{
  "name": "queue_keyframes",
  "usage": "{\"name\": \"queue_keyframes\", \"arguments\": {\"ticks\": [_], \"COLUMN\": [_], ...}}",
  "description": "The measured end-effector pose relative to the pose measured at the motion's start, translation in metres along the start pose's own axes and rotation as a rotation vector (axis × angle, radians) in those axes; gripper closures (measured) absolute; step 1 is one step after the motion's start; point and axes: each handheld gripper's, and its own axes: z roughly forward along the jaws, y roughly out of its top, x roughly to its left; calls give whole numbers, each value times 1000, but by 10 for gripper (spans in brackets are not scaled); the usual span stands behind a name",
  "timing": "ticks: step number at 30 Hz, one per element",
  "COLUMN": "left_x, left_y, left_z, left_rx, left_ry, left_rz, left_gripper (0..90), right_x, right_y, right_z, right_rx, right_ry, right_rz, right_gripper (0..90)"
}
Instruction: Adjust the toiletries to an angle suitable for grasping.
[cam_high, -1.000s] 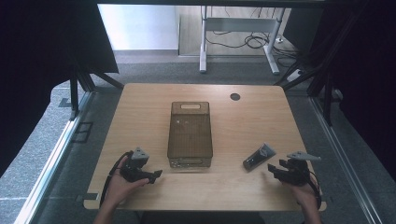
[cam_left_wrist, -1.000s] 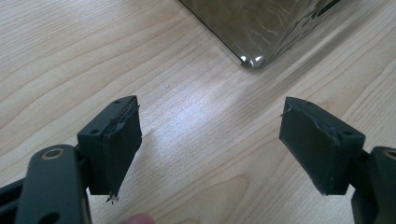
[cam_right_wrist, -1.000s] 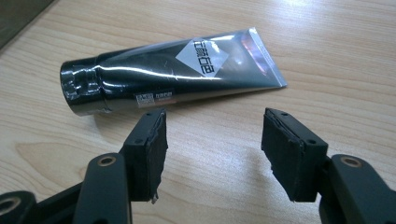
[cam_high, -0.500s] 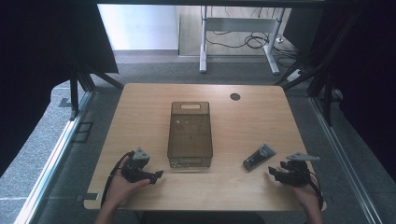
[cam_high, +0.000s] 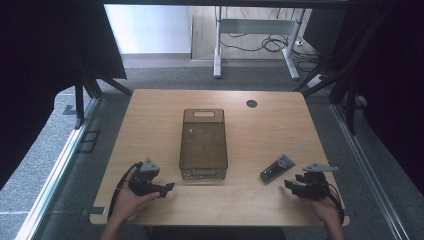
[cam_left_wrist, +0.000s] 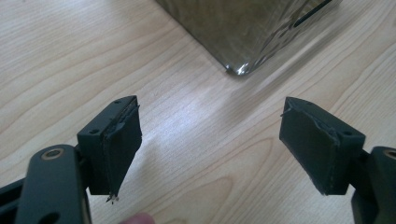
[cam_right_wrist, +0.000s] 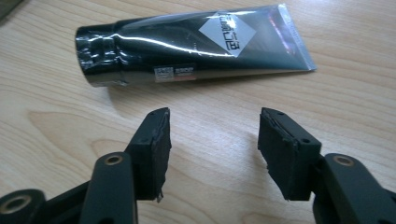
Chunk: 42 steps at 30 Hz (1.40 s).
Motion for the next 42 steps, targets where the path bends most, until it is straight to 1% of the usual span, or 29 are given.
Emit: {"name": "queue_keyframes", "arguments": {"ticks": [1, 2, 3, 4, 5, 6, 7, 8, 9, 10, 11, 12, 13, 14, 15, 16, 17, 18, 19, 21, 24, 26, 29, 31, 35, 39, 42], "left_x": [0, -1, -1, -2, -4, -4, -6, -6, -7, -7, -7, -7, -6, -5, -5, -4, -4, -4, -4, -4, -4, -4, -4, -4, -2, -1, 0], "left_y": [0, 0, 0, 0, -1, -1, -1, -1, 0, 0, 1, 1, 1, 1, 0, -1, -1, -1, -3, -3, -4, -4, -4, -4, -5, -5, -5], "left_z": [-1, -2, -2, -2, -3, -3, -6, -6, -7, -8, -8, -8, -7, -6, -5, -5, -5, -5, -7, -8, -10, -10, -8, -8, -10, -11, -11], "left_rx": [-6, -9, -10, -13, -15, -15, -24, -24, -28, -35, -39, -39, -36, -30, -26, -22, -22, -24, -30, -31, -34, -33, -28, -28, -32, -38, -34], "left_ry": [-2, -7, -9, -12, -20, -20, -27, -27, -30, -31, -38, -38, -37, -35, -33, -32, -31, -31, -31, -30, -25, -23, -24, -23, -19, -19, -18], "left_rz": [0, 8, 12, 13, 18, 18, 21, 21, 24, 23, 17, 17, 19, 16, 16, 13, 12, 11, 6, 6, 2, -1, -4, -5, -7, -14, -14], "left_gripper": [215, 214, 214, 214, 215, 215, 215, 215, 215, 215, 215, 215, 215, 215, 215, 215, 215, 215, 215, 215, 216, 216, 216, 216, 216, 216, 216], "right_x": [0, 2, 2, 3, 4, 4, 6, 6, 10, 10, 15, 15, 17, 21, 24, 26, 30, 30, 35, 36, 45, 49, 54, 54, 58, 60, 60], "right_y": [0, 3, 3, 9, 13, 13, 24, 24, 34, 34, 41, 41, 44, 46, 48, 49, 50, 50, 51, 51, 54, 58, 65, 66, 72, 76, 80], "right_z": [0, -4, -4, -10, -13, -13, -21, -21, -25, -25, -25, -25, -25, -23, -21, -18, -12, -12, -6, -4, 5, 10, 19, 20, 27, 34, 39], "right_rx": [4, 22, 22, 63, 80, 80, 118, 118, 157, 157, 204, 204, 221, 250, 273, 294, 321, 321, 342, 346, 374, 390, 405, 406, 423, 428, 423], "right_ry": [8, 17, 17, 15, 15, 15, 26, 26, 45, 45, 57, 57, 62, 71, 80, 93, 120, 120, 137, 140, 149, 150, 159, 159, 153, 151, 152], "right_rz": [8, 7, 7, -7, -4, -4, -30, -30, -60, -60, -94, -94, -111, -140, -156, -167, -177, -177, -190, -196, -230, -251, -268, -272, -283, -282, -277], "right_gripper": [481, 535, 535, 650, 711, 711, 788, 788, 837, 837, 858, 858, 869, 882, 889, 897, 900, 900, 900, 900, 900, 900, 900, 900, 900, 900, 900]}}
